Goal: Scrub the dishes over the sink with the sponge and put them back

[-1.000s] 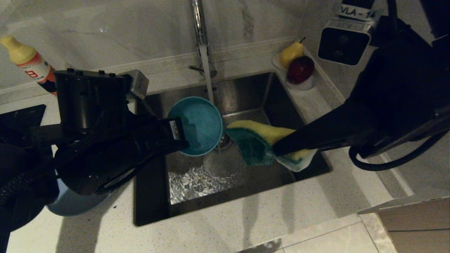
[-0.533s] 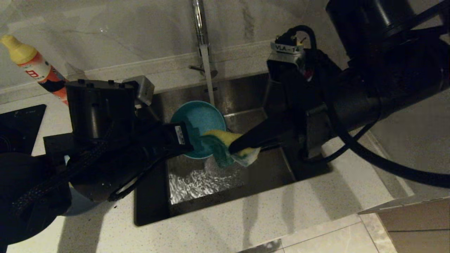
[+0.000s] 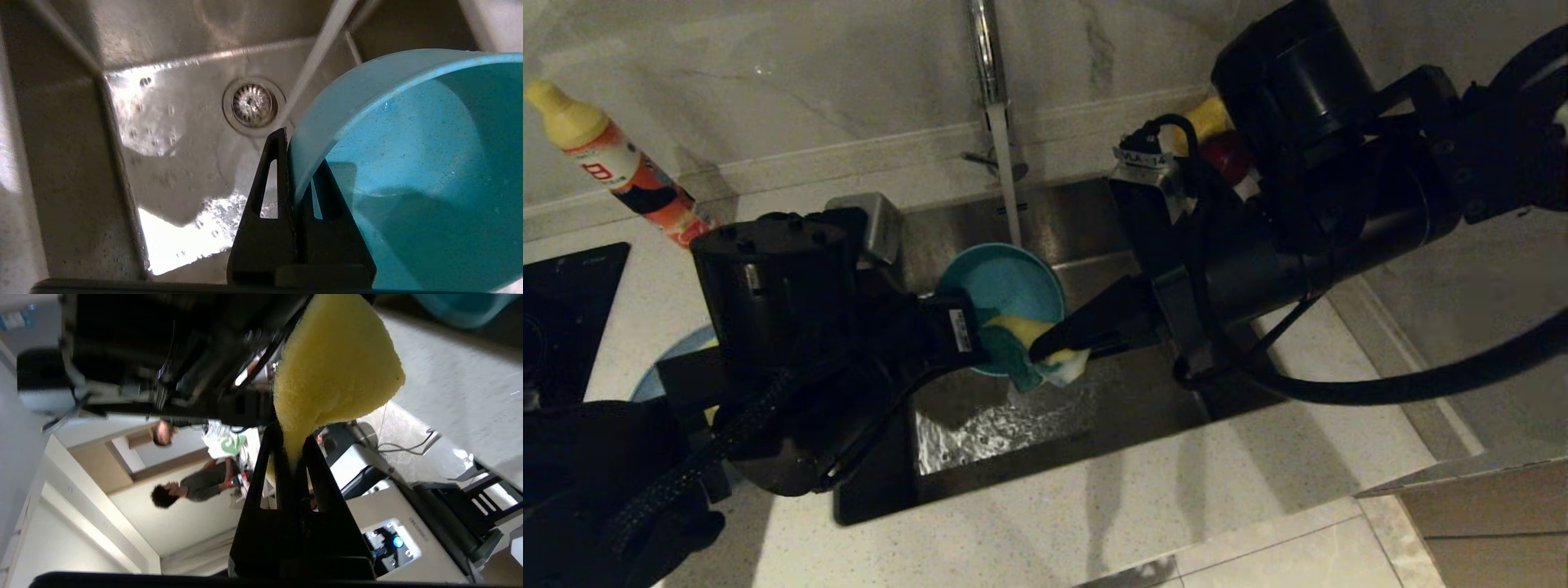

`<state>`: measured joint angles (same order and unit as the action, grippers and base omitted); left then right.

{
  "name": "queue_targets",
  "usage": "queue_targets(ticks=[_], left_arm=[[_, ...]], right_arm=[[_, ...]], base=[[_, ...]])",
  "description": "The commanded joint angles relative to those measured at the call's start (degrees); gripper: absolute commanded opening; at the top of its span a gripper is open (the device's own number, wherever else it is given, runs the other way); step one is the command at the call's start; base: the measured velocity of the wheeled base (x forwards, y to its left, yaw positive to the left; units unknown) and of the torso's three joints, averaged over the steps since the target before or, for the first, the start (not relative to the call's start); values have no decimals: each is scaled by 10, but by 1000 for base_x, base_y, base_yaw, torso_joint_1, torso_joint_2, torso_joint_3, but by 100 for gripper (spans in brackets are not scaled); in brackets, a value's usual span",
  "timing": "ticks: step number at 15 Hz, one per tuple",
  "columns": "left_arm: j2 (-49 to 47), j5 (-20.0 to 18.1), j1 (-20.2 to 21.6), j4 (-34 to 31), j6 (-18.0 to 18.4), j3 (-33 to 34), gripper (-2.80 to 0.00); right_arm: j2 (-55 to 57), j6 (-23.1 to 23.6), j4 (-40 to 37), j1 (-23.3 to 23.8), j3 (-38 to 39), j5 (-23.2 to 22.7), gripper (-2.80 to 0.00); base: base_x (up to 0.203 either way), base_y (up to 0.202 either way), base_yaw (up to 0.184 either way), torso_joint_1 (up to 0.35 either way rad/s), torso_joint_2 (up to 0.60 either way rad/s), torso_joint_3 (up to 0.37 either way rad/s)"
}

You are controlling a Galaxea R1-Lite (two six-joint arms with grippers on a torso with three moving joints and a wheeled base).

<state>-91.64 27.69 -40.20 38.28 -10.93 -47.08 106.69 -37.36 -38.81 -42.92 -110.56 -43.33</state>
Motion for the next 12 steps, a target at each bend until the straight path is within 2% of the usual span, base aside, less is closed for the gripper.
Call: queue_targets(ticks=[1, 7, 12], left_arm=[[-6, 2, -7, 3, 0, 9, -280], [-3, 2, -10, 76, 22, 48, -280], [2, 0, -24, 86, 26, 70, -280]], right_arm=[[11, -2, 5, 14, 0, -3, -280], [15, -3, 19, 37, 0, -3, -280], [27, -9, 50, 44, 0, 3, -280]], base=[[0, 0, 0, 0, 0, 0], [0, 0, 0, 0, 0, 0], [0, 0, 0, 0, 0, 0]])
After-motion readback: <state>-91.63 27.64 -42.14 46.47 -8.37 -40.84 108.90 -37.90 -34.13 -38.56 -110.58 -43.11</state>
